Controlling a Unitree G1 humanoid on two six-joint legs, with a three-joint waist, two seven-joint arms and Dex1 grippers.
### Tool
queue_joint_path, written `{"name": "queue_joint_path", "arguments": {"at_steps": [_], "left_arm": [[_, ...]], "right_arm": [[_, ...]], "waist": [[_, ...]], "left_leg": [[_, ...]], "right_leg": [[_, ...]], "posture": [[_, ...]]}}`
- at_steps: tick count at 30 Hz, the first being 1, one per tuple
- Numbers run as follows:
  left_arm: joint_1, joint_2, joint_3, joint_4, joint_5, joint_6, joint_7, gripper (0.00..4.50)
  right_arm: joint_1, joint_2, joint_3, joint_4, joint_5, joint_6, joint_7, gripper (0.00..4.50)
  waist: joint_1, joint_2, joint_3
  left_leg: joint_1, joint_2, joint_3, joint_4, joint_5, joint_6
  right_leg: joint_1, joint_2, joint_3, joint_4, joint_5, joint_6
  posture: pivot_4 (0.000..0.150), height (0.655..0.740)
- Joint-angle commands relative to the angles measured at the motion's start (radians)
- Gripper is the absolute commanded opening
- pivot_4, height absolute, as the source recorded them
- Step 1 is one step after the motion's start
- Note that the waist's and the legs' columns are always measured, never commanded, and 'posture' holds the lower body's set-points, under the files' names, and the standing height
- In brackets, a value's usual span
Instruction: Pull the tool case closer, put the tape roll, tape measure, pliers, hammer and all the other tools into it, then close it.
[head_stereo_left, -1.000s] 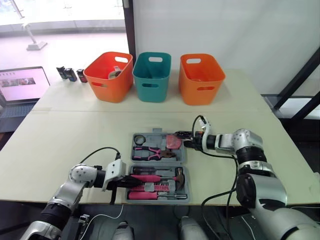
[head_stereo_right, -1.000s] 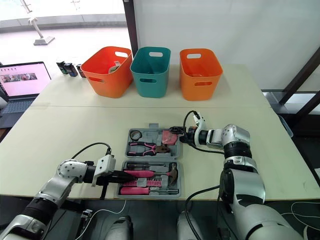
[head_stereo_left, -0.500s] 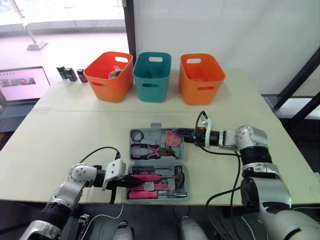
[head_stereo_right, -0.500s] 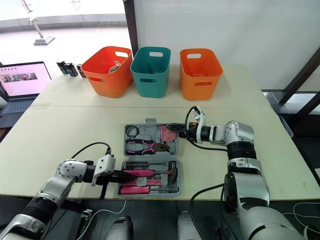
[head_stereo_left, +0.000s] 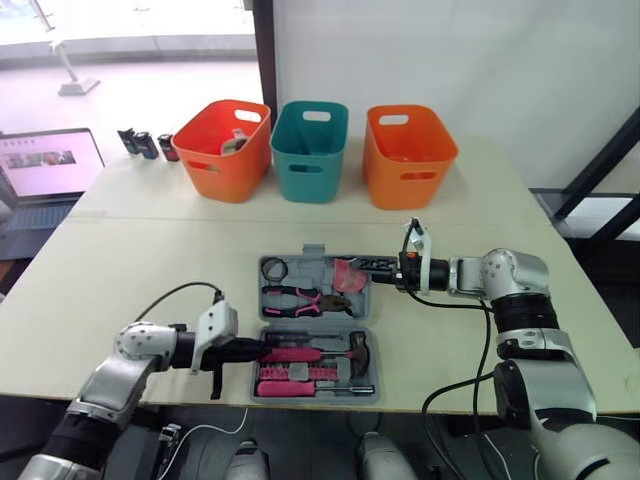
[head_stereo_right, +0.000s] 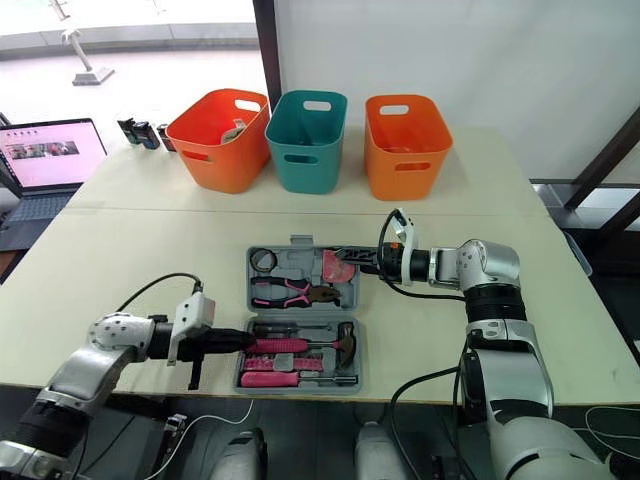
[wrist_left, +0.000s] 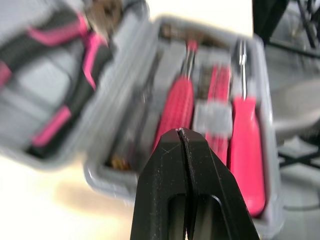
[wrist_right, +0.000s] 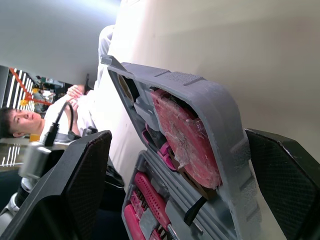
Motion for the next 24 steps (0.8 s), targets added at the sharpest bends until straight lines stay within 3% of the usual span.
{"name": "queue_joint_path", "arguments": {"at_steps": [1, 7, 11, 16, 18, 20, 24], "left_arm": [[0.044, 0.042, 0.101, -0.114, -0.143, 0.132, -0.003, 0.0], [0.12, 0.174, 0.345, -0.044, -0.388, 0.319, -0.138, 0.0], [0.128, 0.25, 0.421, 0.006, -0.391, 0.334, -0.192, 0.0], [0.141, 0.272, 0.464, -0.05, -0.442, 0.398, -0.204, 0.0], [0.171, 0.282, 0.482, -0.071, -0.453, 0.413, -0.222, 0.0], [0.188, 0.289, 0.497, -0.081, -0.451, 0.412, -0.23, 0.0], [0.204, 0.296, 0.529, -0.096, -0.447, 0.4, -0.229, 0.0]], "right_arm": [[0.005, -0.006, 0.002, -0.06, 0.041, 0.006, 0.033, 4.42], [0.062, -0.045, 0.024, -0.267, 0.111, 0.074, 0.058, 4.42], [0.161, -0.118, -0.001, -0.576, 0.228, 0.195, 0.052, 4.42], [0.359, -0.265, -0.095, -1.027, 0.521, 0.342, 0.037, 4.42], [0.389, -0.3, -0.166, -1.099, 0.632, 0.345, -0.026, 4.42], [0.397, -0.31, -0.219, -1.144, 0.646, 0.326, -0.09, 4.42], [0.528, -0.366, -0.288, -1.268, 0.543, 0.103, -0.09, 4.42]], "waist": [[-0.002, 0.0, 0.0], [0.001, 0.0, 0.003], [0.005, 0.0, 0.004], [0.026, -0.001, 0.004], [0.025, -0.001, 0.004], [0.022, -0.002, 0.005], [0.029, -0.005, 0.005]], "left_leg": [[0.0, 0.0, 0.0, 0.0, 0.0, 0.0], [-0.003, 0.0, 0.0, -0.001, 0.0, 0.0], [-0.008, 0.0, 0.0, 0.0, 0.0, 0.0], [-0.012, 0.0, 0.0, -0.001, 0.0, 0.0], [-0.012, 0.0, 0.0, 0.0, 0.0, 0.0], [-0.011, 0.0, 0.0, 0.001, 0.0, 0.0], [-0.011, 0.0, 0.0, 0.003, 0.0, -0.001]], "right_leg": [[0.0, 0.0, 0.0, 0.0, 0.0, 0.0], [-0.004, 0.0, 0.0, 0.0, -0.001, 0.001], [-0.007, 0.0, 0.0, 0.0, -0.002, -0.003], [-0.011, 0.0, 0.0, -0.002, -0.003, -0.003], [-0.011, 0.0, -0.001, -0.002, -0.003, -0.003], [-0.012, 0.0, 0.0, -0.002, -0.002, -0.005], [-0.014, 0.0, 0.0, -0.002, 0.001, -0.01]], "posture": [[0.15, 0.74], [0.15, 0.74], [0.15, 0.74], [0.15, 0.74], [0.15, 0.74], [0.15, 0.74], [0.15, 0.74]]}}
